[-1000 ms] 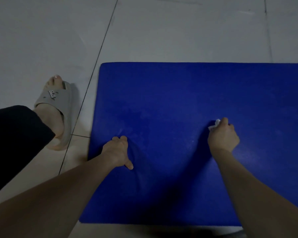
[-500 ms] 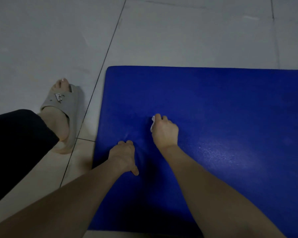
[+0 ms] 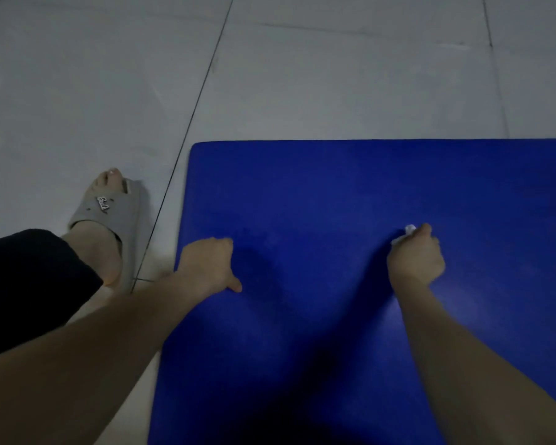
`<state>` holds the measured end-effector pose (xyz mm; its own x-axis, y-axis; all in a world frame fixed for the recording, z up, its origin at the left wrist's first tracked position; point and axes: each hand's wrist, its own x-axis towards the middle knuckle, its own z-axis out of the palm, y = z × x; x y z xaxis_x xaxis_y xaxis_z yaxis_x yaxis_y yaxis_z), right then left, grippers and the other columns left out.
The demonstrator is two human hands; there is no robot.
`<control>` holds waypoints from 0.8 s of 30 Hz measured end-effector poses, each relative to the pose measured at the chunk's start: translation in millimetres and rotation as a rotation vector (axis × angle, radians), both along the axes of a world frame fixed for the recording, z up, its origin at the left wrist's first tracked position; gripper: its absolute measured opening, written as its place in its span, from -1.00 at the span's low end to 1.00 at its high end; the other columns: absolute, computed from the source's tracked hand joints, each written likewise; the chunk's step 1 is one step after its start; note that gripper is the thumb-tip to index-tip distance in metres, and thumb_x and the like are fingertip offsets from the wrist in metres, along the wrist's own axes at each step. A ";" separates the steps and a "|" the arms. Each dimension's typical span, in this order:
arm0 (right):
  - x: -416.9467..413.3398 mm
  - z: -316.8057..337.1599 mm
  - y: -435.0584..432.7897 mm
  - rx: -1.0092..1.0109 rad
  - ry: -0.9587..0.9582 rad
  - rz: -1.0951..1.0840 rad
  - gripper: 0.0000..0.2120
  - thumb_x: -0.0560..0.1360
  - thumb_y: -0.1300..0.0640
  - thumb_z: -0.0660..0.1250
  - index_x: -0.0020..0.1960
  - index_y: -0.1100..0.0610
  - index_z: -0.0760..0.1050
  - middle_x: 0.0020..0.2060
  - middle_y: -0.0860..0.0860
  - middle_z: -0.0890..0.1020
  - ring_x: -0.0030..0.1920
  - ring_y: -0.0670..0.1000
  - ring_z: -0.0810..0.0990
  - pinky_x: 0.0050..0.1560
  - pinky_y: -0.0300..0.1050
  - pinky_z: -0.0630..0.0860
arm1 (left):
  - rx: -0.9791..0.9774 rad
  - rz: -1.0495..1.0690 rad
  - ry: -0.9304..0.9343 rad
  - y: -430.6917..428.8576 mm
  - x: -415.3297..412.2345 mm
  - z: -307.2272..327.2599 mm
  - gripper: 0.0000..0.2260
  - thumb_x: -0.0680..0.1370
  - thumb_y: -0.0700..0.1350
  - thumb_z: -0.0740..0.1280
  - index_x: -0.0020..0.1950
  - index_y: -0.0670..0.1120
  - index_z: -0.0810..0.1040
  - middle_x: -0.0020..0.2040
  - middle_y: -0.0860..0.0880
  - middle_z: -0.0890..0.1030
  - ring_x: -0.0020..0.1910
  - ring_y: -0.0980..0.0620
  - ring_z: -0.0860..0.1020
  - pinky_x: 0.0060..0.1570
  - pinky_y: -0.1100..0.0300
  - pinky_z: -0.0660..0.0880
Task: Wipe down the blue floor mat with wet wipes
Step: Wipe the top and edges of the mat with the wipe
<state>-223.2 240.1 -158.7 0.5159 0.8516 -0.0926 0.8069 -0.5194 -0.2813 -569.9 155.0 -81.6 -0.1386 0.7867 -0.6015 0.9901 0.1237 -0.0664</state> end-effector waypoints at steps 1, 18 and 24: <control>-17.7 -0.6 1.2 0.046 -0.005 0.040 -0.73 0.70 0.04 0.14 0.17 0.25 0.43 0.01 0.27 0.59 -0.07 0.28 0.60 -0.23 0.00 0.33 | 0.046 -0.031 0.028 8.7 -6.1 1.0 -0.32 0.23 0.34 0.59 0.06 -0.03 0.38 0.01 0.00 0.51 -0.02 0.00 0.50 -0.11 0.08 0.50; -120.7 -5.9 -1.9 0.064 -0.050 0.662 -0.77 0.35 0.17 0.52 -0.11 0.13 0.48 -0.29 0.05 0.60 -0.38 0.09 0.57 -0.38 -0.14 0.38 | -0.106 -0.049 0.112 50.0 -35.0 -18.0 0.52 0.10 0.27 0.69 0.62 -0.16 -0.36 0.60 -0.34 -0.24 0.59 -0.39 -0.07 0.40 -0.16 0.38; 7.9 -6.2 21.8 -0.008 -0.089 0.218 -0.78 0.58 0.03 0.32 0.04 0.20 0.45 -0.04 0.18 0.62 -0.12 0.23 0.63 -0.23 -0.01 0.45 | -0.083 -0.059 0.109 48.0 -32.3 -16.3 0.51 0.10 0.27 0.68 0.62 -0.18 -0.34 0.60 -0.36 -0.22 0.59 -0.40 -0.04 0.39 -0.15 0.41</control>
